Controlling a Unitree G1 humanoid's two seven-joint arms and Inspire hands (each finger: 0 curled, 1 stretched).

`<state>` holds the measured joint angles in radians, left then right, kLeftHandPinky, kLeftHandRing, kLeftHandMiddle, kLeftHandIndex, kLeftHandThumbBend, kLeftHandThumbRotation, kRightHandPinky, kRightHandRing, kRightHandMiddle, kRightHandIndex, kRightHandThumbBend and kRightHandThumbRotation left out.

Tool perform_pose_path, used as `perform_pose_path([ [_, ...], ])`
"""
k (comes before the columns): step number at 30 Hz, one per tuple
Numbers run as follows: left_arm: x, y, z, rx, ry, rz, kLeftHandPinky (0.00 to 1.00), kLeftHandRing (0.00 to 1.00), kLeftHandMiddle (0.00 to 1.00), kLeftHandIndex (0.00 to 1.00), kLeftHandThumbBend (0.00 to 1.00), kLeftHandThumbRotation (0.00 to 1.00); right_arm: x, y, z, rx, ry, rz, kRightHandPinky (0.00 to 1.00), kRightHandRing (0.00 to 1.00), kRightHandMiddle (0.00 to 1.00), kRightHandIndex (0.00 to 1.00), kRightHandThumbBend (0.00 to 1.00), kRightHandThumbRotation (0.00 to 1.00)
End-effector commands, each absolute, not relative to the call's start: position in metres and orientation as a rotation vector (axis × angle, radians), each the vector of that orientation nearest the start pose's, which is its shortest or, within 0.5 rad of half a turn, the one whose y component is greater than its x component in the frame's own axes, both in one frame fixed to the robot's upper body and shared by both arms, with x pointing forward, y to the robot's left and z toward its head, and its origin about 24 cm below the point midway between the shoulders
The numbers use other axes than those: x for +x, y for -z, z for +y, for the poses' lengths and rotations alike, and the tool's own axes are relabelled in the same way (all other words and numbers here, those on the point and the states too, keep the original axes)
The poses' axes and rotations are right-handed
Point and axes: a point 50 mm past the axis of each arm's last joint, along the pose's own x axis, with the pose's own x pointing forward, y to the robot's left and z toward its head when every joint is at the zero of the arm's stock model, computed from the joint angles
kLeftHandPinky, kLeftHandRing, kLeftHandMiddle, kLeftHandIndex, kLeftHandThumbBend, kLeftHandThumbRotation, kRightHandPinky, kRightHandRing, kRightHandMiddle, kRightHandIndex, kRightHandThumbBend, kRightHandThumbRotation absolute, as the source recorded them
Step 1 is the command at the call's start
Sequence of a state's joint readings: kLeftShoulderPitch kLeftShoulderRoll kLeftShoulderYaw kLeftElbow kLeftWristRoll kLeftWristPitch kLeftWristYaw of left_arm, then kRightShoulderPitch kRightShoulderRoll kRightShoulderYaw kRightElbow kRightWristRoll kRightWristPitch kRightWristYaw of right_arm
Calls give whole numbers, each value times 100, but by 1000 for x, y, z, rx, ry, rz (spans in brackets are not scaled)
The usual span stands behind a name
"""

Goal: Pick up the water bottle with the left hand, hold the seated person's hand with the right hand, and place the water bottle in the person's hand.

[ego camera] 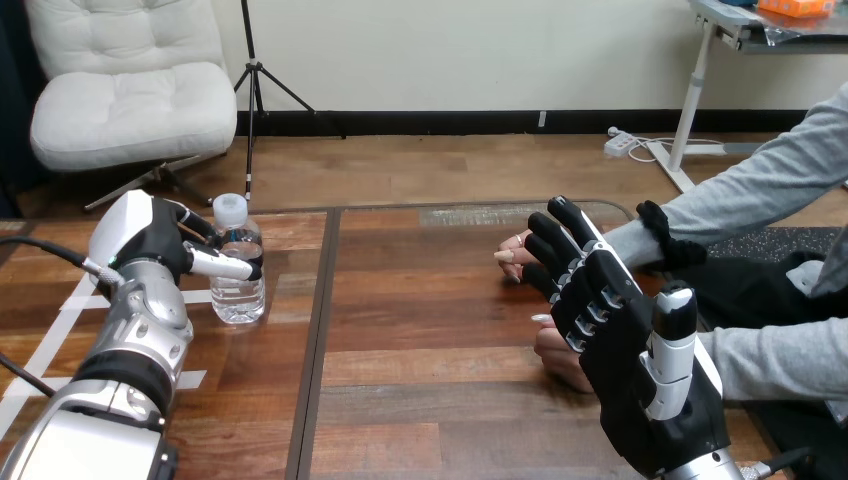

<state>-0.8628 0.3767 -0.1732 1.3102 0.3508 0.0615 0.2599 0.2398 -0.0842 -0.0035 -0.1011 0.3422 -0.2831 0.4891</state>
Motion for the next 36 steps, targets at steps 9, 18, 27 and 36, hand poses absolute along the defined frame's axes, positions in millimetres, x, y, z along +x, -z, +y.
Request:
perform_pose_path([
  [9,382,-78,243,828,-280,251,52,58,62,48,68,0,204,-62,-160,186,-395,-300,100,99,97,98,97,100],
  [18,381,-77,245,757,-279,244,50,56,59,48,66,0,205,-61,-161,184,-391,-297,100,99,97,98,95,100],
  [27,378,-77,247,682,-270,218,47,53,57,48,66,0,205,-61,-161,190,-395,-291,100,99,97,98,96,100],
  [36,377,-79,249,665,-264,197,42,49,53,47,67,0,206,-60,-162,190,-398,-287,100,99,98,99,96,100],
])
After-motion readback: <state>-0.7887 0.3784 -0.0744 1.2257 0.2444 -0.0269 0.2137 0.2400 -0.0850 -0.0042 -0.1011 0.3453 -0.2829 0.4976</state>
